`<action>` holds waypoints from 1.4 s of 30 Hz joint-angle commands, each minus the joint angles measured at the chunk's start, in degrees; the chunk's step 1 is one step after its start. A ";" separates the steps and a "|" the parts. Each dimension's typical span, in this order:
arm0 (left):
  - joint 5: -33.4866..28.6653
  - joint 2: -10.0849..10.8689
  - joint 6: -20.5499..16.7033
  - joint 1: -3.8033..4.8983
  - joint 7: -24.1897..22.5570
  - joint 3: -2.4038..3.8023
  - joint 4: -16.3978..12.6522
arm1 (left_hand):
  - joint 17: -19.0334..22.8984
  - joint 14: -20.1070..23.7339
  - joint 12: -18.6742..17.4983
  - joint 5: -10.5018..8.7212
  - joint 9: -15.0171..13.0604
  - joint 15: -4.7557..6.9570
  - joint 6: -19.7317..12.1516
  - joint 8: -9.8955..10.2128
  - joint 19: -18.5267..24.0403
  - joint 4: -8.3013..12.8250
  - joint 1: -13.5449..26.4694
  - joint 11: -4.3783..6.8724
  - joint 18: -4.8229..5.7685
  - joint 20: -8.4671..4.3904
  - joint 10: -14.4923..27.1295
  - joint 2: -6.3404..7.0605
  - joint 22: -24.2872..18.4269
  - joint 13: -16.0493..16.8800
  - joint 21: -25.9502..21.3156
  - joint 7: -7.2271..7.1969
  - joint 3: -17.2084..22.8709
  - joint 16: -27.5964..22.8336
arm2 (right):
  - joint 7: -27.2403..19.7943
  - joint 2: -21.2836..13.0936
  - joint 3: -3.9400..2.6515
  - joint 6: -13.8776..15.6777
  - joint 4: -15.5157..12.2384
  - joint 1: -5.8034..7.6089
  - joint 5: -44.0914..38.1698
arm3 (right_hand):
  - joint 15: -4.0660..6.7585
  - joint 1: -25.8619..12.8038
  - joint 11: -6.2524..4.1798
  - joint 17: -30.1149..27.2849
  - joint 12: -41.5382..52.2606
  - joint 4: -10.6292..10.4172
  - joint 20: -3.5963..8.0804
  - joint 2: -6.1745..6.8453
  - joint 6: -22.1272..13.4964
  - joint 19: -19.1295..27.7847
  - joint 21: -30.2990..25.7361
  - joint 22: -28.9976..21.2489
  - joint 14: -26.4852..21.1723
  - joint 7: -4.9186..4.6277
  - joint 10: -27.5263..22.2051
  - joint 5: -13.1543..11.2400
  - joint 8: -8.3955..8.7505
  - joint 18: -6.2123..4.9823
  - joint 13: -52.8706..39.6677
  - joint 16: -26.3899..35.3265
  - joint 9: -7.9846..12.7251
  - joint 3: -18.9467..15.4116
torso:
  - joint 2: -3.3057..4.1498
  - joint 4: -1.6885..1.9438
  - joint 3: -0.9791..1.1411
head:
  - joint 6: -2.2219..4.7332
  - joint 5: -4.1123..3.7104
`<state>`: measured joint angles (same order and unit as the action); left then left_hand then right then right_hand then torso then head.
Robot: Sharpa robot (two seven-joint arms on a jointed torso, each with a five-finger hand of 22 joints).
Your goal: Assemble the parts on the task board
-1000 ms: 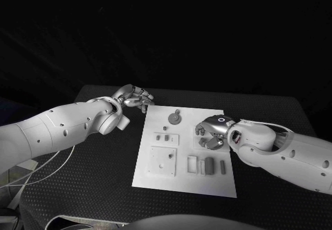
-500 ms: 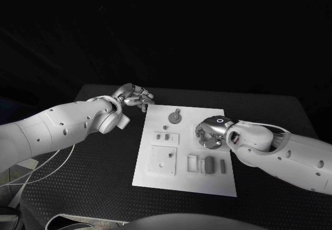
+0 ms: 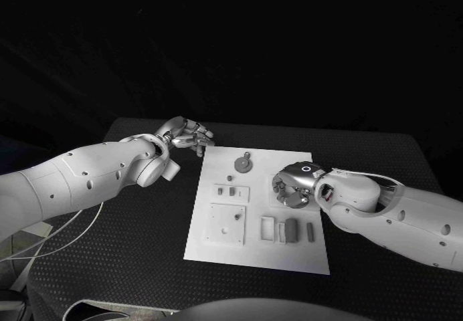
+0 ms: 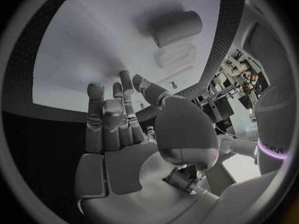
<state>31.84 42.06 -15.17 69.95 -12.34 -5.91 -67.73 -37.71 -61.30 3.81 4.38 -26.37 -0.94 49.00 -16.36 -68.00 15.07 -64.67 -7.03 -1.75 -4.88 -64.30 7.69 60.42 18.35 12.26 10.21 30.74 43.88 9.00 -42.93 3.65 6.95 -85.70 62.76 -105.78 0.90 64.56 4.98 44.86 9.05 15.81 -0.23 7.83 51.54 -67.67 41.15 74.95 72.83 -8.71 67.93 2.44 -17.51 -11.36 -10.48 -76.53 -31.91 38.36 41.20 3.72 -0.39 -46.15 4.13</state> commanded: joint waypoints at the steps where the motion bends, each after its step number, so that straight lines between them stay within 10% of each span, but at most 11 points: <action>1: -0.10 -0.05 0.38 0.07 -0.56 0.04 -0.13 | -0.08 -0.39 0.16 0.06 -0.05 0.09 0.23 -0.21 -0.50 -0.21 -0.13 -0.04 -2.91 0.08 0.12 0.05 0.07 -0.08 -0.25 0.16 -0.18 -0.26 | -0.35 -0.03 0.01 0.27 0.00 -0.04 -1.57 | 0.32 0.10 0.18 -0.08 0.32 0.28 0.39 -0.50 0.40 0.06 0.35 1.03 -0.03 -0.15 0.40 0.33 -0.38 -3.64 -0.10 0.27 0.03 -0.01 | 0.00 0.02 0.00 | -0.03 -0.02; 16: -0.10 0.00 0.55 0.07 -0.55 0.03 -0.11 | -0.21 -0.35 0.04 0.03 0.00 0.03 0.11 -0.17 -0.46 -0.25 0.00 -0.12 -2.90 0.10 0.38 0.08 0.10 -0.22 -0.32 0.23 -0.25 -0.38 | -0.56 -0.15 0.01 1.48 0.02 -0.11 -2.47 | 1.80 0.90 -1.35 -0.04 1.98 0.76 0.64 -3.32 4.21 -0.23 0.59 1.14 0.39 1.40 4.04 0.34 -2.00 -3.64 -1.53 0.36 -0.60 0.36 | -0.01 0.03 -0.02 | -0.05 -0.02; 36: -0.10 -0.20 0.56 0.06 -0.64 0.04 0.13 | -0.29 -0.37 0.04 0.03 0.01 0.02 0.08 -0.17 -0.46 -0.27 -0.01 -0.14 -2.92 0.11 0.43 0.02 0.12 -0.27 -0.34 0.23 -0.24 -0.43 | -0.18 -1.54 -0.09 6.31 -3.76 -0.20 -4.62 | 3.15 3.32 -2.72 0.33 3.27 0.90 1.04 -3.54 6.74 -0.59 1.11 1.16 0.60 2.37 6.61 0.34 -3.00 -3.64 -3.29 0.17 -1.45 0.47 | -0.07 0.07 0.01 | -0.11 -0.17; 42: -0.10 -0.26 0.57 0.06 -0.61 0.04 0.25 | -0.32 -0.38 0.05 0.04 0.02 0.02 0.07 -0.17 -0.47 -0.26 -0.01 -0.14 -2.92 0.11 0.44 0.01 0.13 -0.28 -0.34 0.23 -0.24 -0.44 | 0.70 -2.76 -2.69 6.17 -8.64 0.33 -6.10 | 3.26 3.34 -2.83 0.38 3.38 0.87 1.05 -3.38 7.01 -0.63 1.18 1.16 0.62 2.46 6.86 0.34 -3.06 -3.64 -3.52 0.15 -1.55 0.39 | -0.03 0.01 -0.04 | 0.01 -0.02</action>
<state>31.83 41.94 -15.11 69.95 -12.31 -5.92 -67.44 -37.97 -61.21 3.81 4.38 -26.36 -1.03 49.01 -16.36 -67.90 14.92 -64.67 -7.07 -1.74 -4.78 -64.25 7.68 60.45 18.15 12.26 10.22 30.59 43.66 9.18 -45.63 0.99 12.28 -93.64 62.88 -109.93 3.18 67.32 3.29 45.18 12.03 16.69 0.47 4.52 58.12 -68.23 42.04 74.95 74.06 -6.28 73.16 2.61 -20.30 -11.30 -13.56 -76.53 -33.33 38.74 41.15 3.75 -0.40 -46.19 3.98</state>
